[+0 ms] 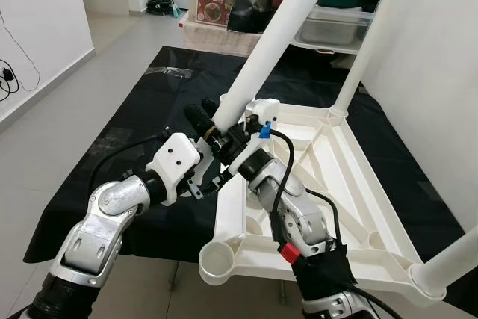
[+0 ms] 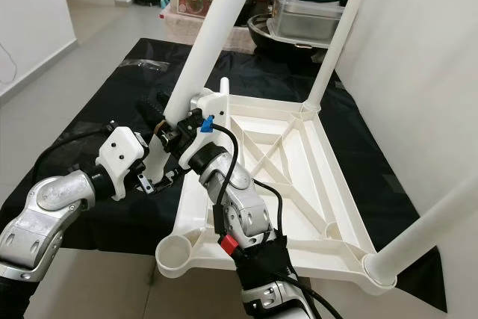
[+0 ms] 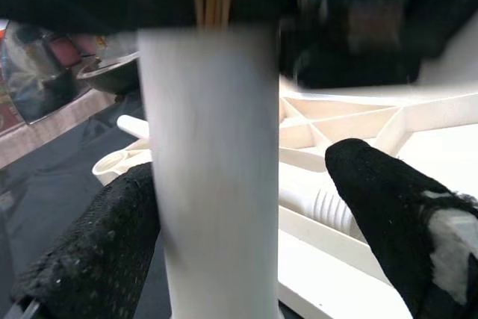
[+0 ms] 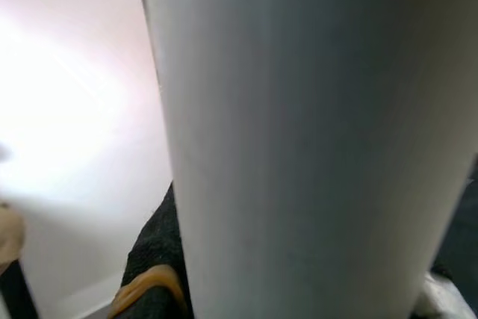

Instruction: Building children table

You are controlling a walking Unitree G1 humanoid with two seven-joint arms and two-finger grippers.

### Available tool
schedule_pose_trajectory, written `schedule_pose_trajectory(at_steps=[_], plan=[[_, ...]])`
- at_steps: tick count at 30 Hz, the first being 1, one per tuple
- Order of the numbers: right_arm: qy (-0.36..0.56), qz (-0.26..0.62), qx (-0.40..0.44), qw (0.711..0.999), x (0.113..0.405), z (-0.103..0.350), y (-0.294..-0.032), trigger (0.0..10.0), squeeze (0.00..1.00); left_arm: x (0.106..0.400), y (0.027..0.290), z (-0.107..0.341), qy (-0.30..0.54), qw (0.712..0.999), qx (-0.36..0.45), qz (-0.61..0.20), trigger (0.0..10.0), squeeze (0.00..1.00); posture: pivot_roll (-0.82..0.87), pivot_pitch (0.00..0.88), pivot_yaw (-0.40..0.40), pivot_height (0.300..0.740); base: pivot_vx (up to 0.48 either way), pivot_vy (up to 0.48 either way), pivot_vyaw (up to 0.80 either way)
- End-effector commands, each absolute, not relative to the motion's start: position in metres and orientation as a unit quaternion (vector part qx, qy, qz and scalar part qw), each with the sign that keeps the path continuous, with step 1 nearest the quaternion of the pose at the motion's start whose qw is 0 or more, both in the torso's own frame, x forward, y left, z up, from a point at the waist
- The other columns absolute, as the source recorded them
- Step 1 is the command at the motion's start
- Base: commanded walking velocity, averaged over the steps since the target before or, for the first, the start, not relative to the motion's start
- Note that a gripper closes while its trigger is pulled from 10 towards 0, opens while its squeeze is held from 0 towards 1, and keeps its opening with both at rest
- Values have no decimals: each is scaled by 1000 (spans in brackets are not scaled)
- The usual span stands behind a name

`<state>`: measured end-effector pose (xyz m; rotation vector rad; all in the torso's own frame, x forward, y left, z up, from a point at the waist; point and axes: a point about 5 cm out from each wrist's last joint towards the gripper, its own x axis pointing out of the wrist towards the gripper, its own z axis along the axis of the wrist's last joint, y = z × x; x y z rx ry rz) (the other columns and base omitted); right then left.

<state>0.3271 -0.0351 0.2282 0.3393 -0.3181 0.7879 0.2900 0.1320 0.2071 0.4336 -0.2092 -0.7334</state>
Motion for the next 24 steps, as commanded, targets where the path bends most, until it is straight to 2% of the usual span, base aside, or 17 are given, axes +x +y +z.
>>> schedule_pose_trajectory(at_steps=[1,4,5,6,8,9,13,18,24], plan=[[-169,360,157,904,334,235,-42,0,0,287,131,208,-107,904,214,-354,10000,1000,85,0,-94,740,0,0,0],[-170,329,142,918,345,237,-57,0,0,288,133,209,-106,907,218,-344,10000,1000,86,0,-94,740,0,0,0],[-173,296,130,930,356,242,-74,0,0,286,135,208,-103,909,220,-339,10000,996,90,0,-95,740,0,0,0],[-177,273,123,938,363,246,-87,0,0,284,136,206,-99,909,221,-338,10000,710,90,0,-95,740,0,0,0],[-181,257,120,942,368,250,-97,0,0,282,137,205,-96,909,220,-340,10000,710,90,0,-95,740,0,0,0],[-188,245,118,944,371,255,-107,0,0,279,136,202,-92,909,218,-344,10000,0,90,0,-95,740,0,0,0],[-207,234,104,944,376,269,-128,0,0,272,133,194,-85,906,210,-358,10000,0,86,0,-99,740,0,0,0],[-215,246,91,941,375,274,-134,0,0,270,131,189,-78,908,206,-356,10000,0,84,0,-97,740,0,0,0],[-210,343,51,914,358,275,-146,0,0,264,128,168,-43,937,164,-306,10000,0,72,0,-94,740,0,0,0]])
